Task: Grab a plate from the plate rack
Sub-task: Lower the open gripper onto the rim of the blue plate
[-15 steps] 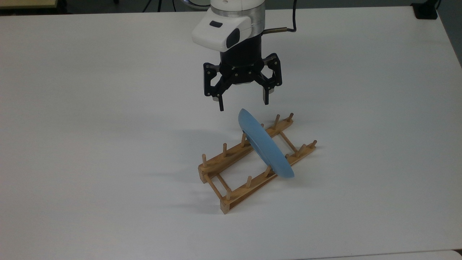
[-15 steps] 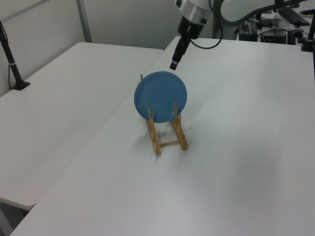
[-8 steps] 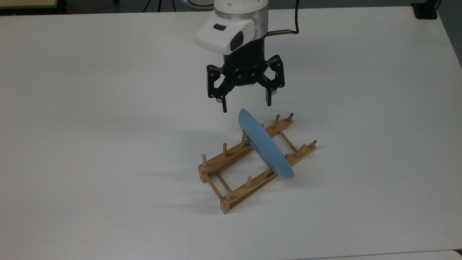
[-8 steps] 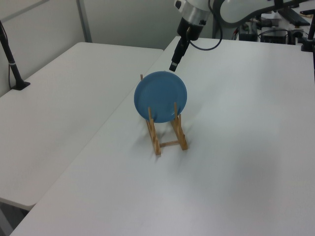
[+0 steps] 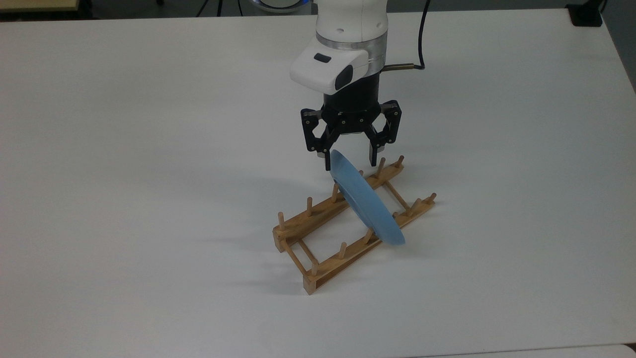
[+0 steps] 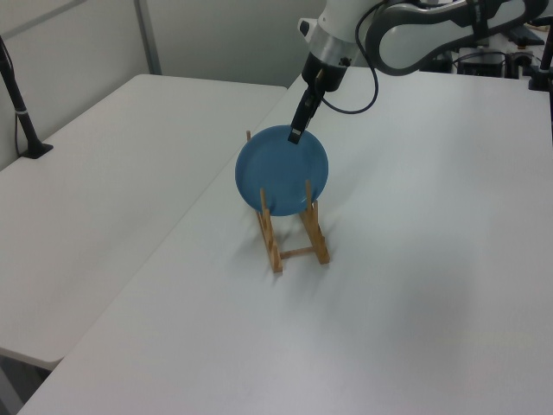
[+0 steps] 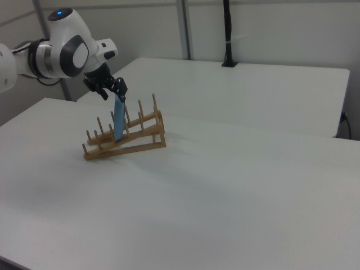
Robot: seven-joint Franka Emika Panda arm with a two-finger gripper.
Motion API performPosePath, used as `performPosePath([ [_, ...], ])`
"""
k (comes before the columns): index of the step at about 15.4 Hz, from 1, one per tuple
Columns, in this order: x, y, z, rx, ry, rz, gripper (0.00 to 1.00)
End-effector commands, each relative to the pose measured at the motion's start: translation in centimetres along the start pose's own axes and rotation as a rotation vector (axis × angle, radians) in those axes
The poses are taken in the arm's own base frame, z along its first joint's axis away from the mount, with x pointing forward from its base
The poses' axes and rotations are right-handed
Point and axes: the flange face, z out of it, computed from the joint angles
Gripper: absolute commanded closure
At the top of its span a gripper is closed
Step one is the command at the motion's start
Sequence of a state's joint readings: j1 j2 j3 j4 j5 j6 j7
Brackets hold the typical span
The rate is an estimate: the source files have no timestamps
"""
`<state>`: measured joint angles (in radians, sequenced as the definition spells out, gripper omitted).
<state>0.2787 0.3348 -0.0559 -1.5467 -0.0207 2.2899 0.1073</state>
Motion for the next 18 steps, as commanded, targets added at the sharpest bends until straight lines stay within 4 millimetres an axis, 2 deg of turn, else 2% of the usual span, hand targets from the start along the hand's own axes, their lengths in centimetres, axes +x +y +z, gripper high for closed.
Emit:
performPosePath([
  [1,0.5,-0.2,-0.5,-0.008,0.032,0.018,0.41],
  [5,0.6,-0.1,-0.9,-0.012,0.038,0.015,0.46],
  [8,1.2,0.0,-1.4,-0.013,0.054,0.014,0.63],
  [9,1.2,0.0,-1.5,-0.014,0.055,0.008,0.65],
  [14,1.1,0.3,-1.0,-0.044,0.051,-0.018,0.69],
  [18,0.9,0.2,0.1,-0.082,0.04,-0.056,0.64],
])
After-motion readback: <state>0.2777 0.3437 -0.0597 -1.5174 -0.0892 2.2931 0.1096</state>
